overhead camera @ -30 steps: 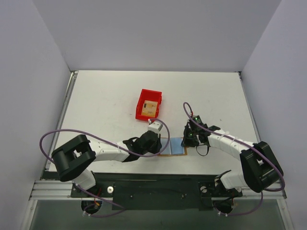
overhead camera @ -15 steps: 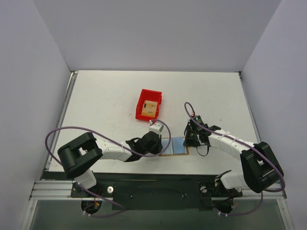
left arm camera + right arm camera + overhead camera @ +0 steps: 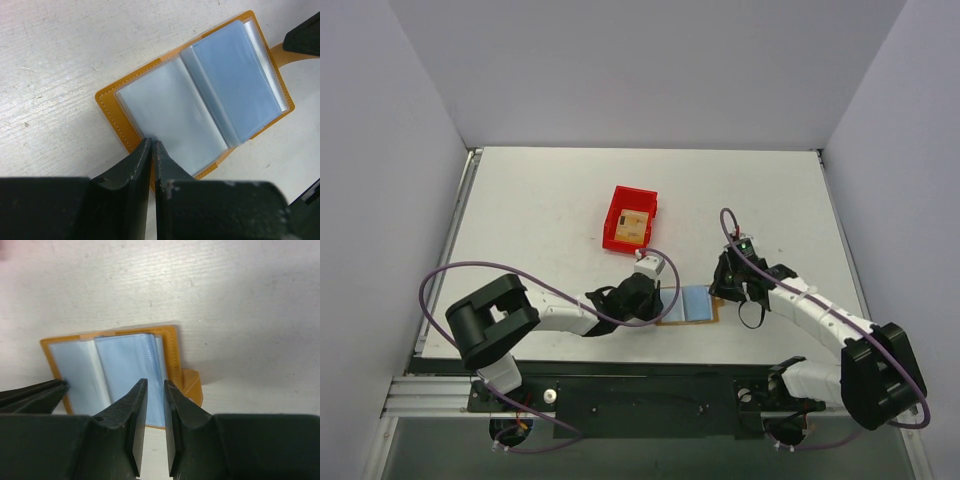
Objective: Put the credit cards into the card holder
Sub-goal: Open the card holder at the center of the board, then move the storage box to the center of the board.
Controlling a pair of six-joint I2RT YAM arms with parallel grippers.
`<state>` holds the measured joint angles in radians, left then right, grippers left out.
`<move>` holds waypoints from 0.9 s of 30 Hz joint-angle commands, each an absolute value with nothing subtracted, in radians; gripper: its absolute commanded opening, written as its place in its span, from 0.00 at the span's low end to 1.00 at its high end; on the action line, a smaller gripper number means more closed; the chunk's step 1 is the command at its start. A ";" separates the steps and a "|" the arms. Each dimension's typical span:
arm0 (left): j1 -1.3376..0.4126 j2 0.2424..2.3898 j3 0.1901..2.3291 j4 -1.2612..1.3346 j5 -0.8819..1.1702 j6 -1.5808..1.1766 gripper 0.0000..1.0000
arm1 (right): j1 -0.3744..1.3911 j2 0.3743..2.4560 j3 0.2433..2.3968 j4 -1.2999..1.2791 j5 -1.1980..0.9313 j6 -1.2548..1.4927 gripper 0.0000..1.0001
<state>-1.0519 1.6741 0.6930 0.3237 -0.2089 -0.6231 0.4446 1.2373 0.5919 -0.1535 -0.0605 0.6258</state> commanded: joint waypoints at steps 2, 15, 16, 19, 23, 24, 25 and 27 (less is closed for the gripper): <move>-1.051 1.651 0.739 0.287 -0.199 -0.606 0.17 | 0.439 1.137 0.595 -0.124 -0.101 0.601 0.21; -0.977 1.482 0.775 0.250 -0.192 -0.591 0.18 | 0.440 1.166 0.641 -0.101 -0.156 0.589 0.23; -0.962 1.451 0.772 0.250 -0.186 -0.589 0.19 | 0.440 1.167 0.647 -0.101 -0.156 0.588 0.23; -0.890 1.390 0.755 0.238 -0.169 -0.586 0.21 | 0.440 1.164 0.657 -0.103 -0.158 0.583 0.23; -0.815 1.321 0.746 0.204 -0.152 -0.571 0.22 | 0.442 1.170 0.670 -0.107 -0.158 0.578 0.23; -0.798 1.304 0.744 0.192 -0.153 -0.568 0.22 | 0.440 1.173 0.672 -0.106 -0.160 0.577 0.23; -0.793 1.296 0.744 0.186 -0.158 -0.561 0.23 | 0.440 1.175 0.673 -0.106 -0.160 0.577 0.23; -0.767 1.276 0.739 0.173 -0.167 -0.558 0.24 | 0.440 1.183 0.680 -0.100 -0.166 0.572 0.23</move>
<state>-0.8028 1.3258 0.7322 0.2165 -0.1715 -0.5869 0.4446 1.1664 0.6411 -0.1081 -0.1520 0.5922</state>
